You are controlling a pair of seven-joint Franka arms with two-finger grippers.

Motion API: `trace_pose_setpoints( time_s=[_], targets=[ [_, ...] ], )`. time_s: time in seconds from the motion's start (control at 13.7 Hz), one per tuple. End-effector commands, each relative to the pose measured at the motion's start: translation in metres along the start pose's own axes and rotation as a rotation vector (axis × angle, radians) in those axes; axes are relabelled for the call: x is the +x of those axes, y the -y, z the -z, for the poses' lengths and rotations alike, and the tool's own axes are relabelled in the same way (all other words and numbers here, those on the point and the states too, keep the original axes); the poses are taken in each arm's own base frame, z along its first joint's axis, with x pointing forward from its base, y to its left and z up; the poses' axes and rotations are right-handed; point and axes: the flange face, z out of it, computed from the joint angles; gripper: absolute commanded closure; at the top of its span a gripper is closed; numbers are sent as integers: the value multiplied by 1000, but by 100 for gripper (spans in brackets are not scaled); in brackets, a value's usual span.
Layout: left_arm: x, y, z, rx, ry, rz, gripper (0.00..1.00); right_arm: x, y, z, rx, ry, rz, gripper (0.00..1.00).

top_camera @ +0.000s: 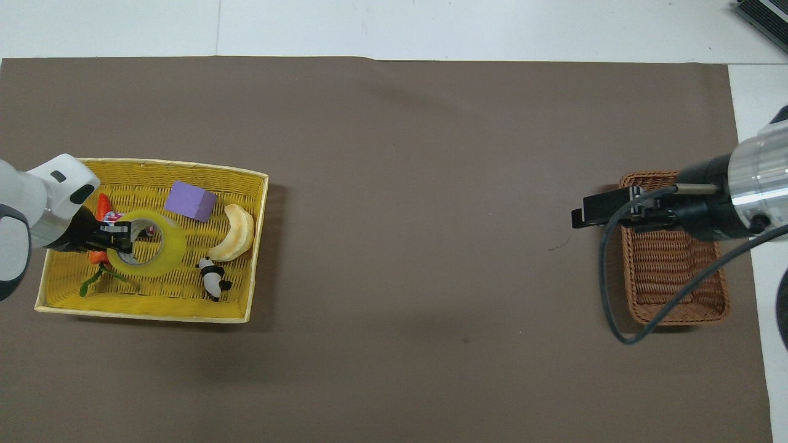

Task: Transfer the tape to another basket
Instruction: 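Lift the tape with the left gripper while the right gripper approaches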

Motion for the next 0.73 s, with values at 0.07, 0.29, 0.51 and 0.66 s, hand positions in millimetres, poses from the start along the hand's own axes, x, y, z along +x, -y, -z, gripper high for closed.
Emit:
trace_pose_setpoints(
  time_s=[0.07, 0.29, 0.51, 0.66],
  targets=[
    [2, -4, 49, 9, 23, -7, 100, 2, 29, -25, 152, 2, -122, 0],
    [0, -26, 47, -89, 30, -7, 100, -2, 55, -61, 271, 42, -160, 0],
    [-4, -72, 46, -172, 36, -56, 100, -5, 80, -89, 412, 55, -265, 0],
    [-7, -93, 47, -223, 42, -75, 100, -7, 106, -118, 535, 21, -335, 0]
  ],
)
